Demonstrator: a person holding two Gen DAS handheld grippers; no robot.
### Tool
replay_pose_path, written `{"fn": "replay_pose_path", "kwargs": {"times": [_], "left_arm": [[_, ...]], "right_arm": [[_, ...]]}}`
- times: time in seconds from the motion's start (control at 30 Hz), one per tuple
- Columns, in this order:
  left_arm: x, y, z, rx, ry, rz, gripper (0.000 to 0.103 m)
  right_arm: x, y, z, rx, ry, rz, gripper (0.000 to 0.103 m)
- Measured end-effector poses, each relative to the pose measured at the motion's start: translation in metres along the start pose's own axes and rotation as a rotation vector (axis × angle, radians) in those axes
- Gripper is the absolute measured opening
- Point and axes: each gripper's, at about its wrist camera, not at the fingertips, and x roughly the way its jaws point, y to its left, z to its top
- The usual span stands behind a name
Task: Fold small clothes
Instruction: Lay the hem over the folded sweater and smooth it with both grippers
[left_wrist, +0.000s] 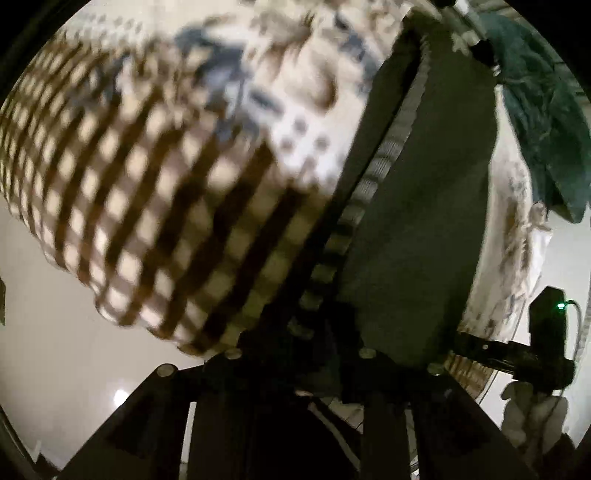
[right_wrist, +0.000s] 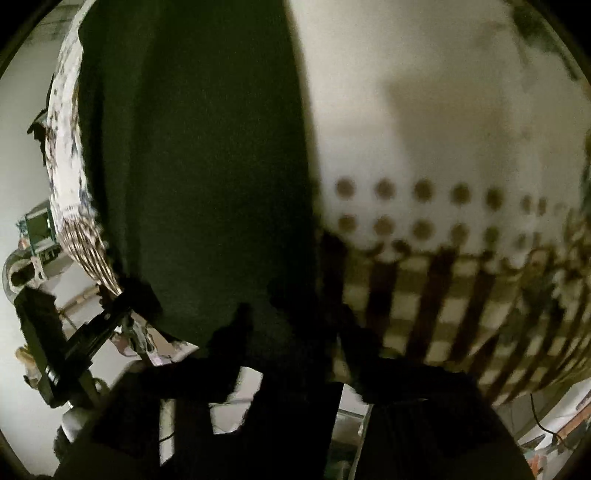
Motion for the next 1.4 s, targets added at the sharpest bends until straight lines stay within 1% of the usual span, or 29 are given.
{"fn": "replay_pose_path", "kwargs": {"times": [0.03,0.07,0.13,0.17,0.2,0.23,0.3,0.37,0.4,0.47,0.57,0.63,0.67,0.7,0.77,0.8,0.83,0.9,0.93,1.0,1.07,1.1,1.13,1.17,1.2,1.23,1.27,1.33,1.4], "left_arm": [[-0.007,-0.005,0.013,0.008,-0.015,-0.009,0.024],[-0.014,-0.013,0.031,0.021,-0.041,-0.038,0.024],[-0.021,-0.028,0.067,0.057,-0.086,-0.083,0.029],[-0.021,-0.043,0.097,0.088,-0.116,-0.114,0.046],[-0.021,-0.053,0.118,0.109,-0.139,-0.125,0.061],[-0.02,-0.068,0.145,0.131,-0.166,-0.137,0.063],[-0.014,-0.1,0.2,0.183,-0.202,-0.17,0.063],[-0.006,-0.126,0.26,0.207,-0.225,-0.197,0.063],[-0.003,-0.133,0.28,0.218,-0.226,-0.206,0.063],[0.021,-0.158,0.329,0.256,-0.192,-0.184,0.063],[0.058,-0.173,0.364,0.327,-0.139,-0.096,0.06],[0.069,-0.175,0.372,0.389,-0.131,0.001,0.059],[0.075,-0.169,0.376,0.421,-0.129,0.047,0.061],[0.076,-0.162,0.377,0.426,-0.126,0.051,0.061],[0.068,-0.141,0.379,0.383,-0.122,0.013,0.061],[0.063,-0.137,0.38,0.367,-0.126,0.013,0.061],[0.054,-0.132,0.377,0.342,-0.135,0.013,0.061],[0.032,-0.127,0.365,0.312,-0.179,-0.013,0.059],[0.019,-0.129,0.355,0.31,-0.199,-0.051,0.059],[0.003,-0.135,0.334,0.313,-0.209,-0.12,0.059],[-0.004,-0.144,0.308,0.334,-0.216,-0.147,0.059],[-0.001,-0.146,0.301,0.345,-0.21,-0.147,0.059],[0.007,-0.149,0.293,0.374,-0.198,-0.117,0.059],[0.021,-0.147,0.288,0.398,-0.189,-0.035,0.059],[0.031,-0.142,0.289,0.399,-0.183,0.017,0.06],[0.046,-0.129,0.29,0.38,-0.163,0.047,0.061],[0.055,-0.119,0.292,0.354,-0.145,0.028,0.062],[0.061,-0.095,0.296,0.298,-0.133,-0.069,0.065],[0.056,-0.097,0.295,0.322,-0.136,-0.058,0.065]], "right_arm": [[-0.006,0.0,0.003,0.005,-0.008,-0.002,0.053],[-0.015,-0.002,0.01,0.013,-0.018,-0.006,0.053],[-0.029,-0.003,0.027,0.027,-0.046,-0.001,0.053],[-0.037,-0.004,0.04,0.033,-0.069,-0.002,0.053],[-0.048,-0.005,0.055,0.04,-0.101,-0.007,0.053],[-0.053,-0.001,0.067,0.048,-0.126,-0.008,0.053],[-0.075,0.008,0.103,0.074,-0.216,-0.007,0.053],[-0.093,0.013,0.135,0.089,-0.293,0.002,0.053],[-0.103,0.016,0.154,0.097,-0.331,0.007,0.053],[-0.116,0.022,0.182,0.117,-0.382,0.032,0.053],[-0.131,0.03,0.227,0.146,-0.442,0.092,0.053],[-0.135,0.036,0.248,0.149,-0.462,0.127,0.053],[-0.137,0.038,0.265,0.141,-0.458,0.14,0.053],[-0.136,0.04,0.276,0.132,-0.448,0.115,0.053],[-0.128,0.046,0.293,0.122,-0.441,0.018,0.053],[-0.131,0.046,0.301,0.124,-0.442,-0.005,0.053],[-0.134,0.045,0.304,0.129,-0.442,-0.005,0.053],[-0.14,0.05,0.302,0.134,-0.454,-0.007,0.053],[-0.143,0.054,0.301,0.125,-0.468,-0.011,0.053],[-0.148,0.067,0.294,0.082,-0.497,-0.018,0.053],[-0.147,0.079,0.282,0.023,-0.511,-0.007,0.053],[-0.147,0.086,0.277,-0.009,-0.514,-0.009,0.053],[-0.145,0.089,0.275,-0.03,-0.514,-0.013,0.053],[-0.14,0.094,0.272,-0.069,-0.503,-0.017,0.053],[-0.133,0.097,0.271,-0.104,-0.478,-0.042,0.053],[-0.129,0.092,0.264,-0.113,-0.464,-0.075,0.053],[-0.122,0.088,0.265,-0.109,-0.45,-0.123,0.053],[-0.114,0.072,0.266,-0.078,-0.427,-0.151,0.053],[-0.114,0.065,0.267,-0.05,-0.425,-0.136,0.053]]}}
